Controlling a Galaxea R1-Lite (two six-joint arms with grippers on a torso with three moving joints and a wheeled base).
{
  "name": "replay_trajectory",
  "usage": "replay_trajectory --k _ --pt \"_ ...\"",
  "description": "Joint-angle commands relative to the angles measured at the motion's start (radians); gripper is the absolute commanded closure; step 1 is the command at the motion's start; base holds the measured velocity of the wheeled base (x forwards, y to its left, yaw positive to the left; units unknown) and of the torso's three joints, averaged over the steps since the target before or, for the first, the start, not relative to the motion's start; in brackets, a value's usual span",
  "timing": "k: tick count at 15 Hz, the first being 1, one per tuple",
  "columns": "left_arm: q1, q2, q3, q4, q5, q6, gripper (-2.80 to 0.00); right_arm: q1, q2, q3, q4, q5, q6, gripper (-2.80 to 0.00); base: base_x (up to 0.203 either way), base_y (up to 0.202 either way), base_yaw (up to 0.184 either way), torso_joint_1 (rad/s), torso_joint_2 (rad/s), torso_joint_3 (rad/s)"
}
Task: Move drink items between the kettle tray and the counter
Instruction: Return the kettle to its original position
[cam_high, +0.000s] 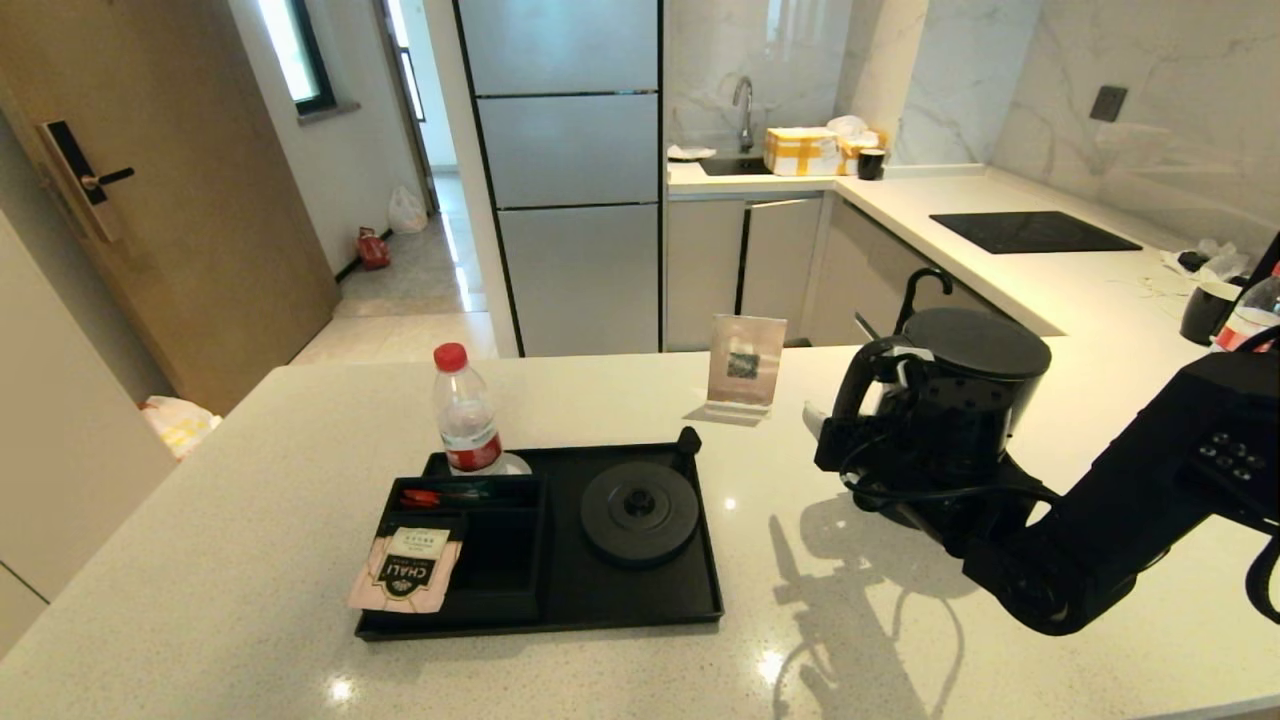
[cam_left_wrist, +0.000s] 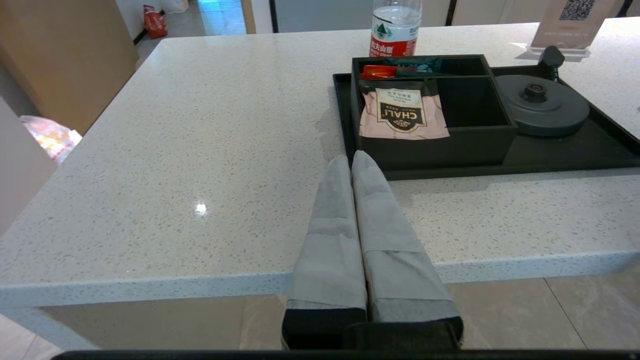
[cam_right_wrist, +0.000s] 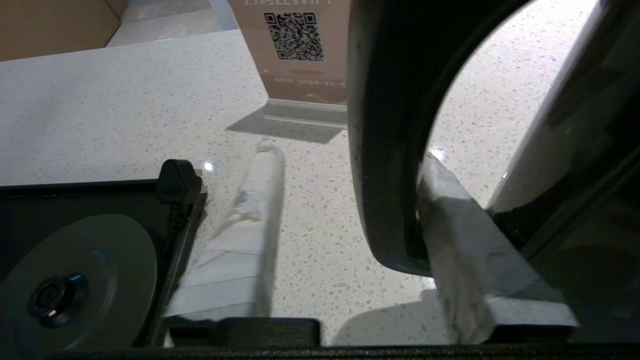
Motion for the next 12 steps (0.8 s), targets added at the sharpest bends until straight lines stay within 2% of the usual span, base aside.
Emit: replay_trajectory --k 1,9,12 --pt "0.000 0.002 0.000 0.000 0.000 0.000 0.00 0.002 -0.005 0.001 -0.006 -0.001 0.001 0.00 0.000 0.000 0.000 0.000 0.00 0.000" --pt "0.000 0.002 0.000 0.000 0.000 0.000 0.00 0.018 -0.115 0.059 -0.006 0.016 -0.036 0.00 0.000 0.000 0.000 0.000 0.00 0.000" --pt "0.000 0.002 0.000 0.000 0.000 0.000 0.00 0.041 -0.185 0.076 0.012 0.037 -0.075 0.00 0.000 0.000 0.000 0.000 0.00 0.000"
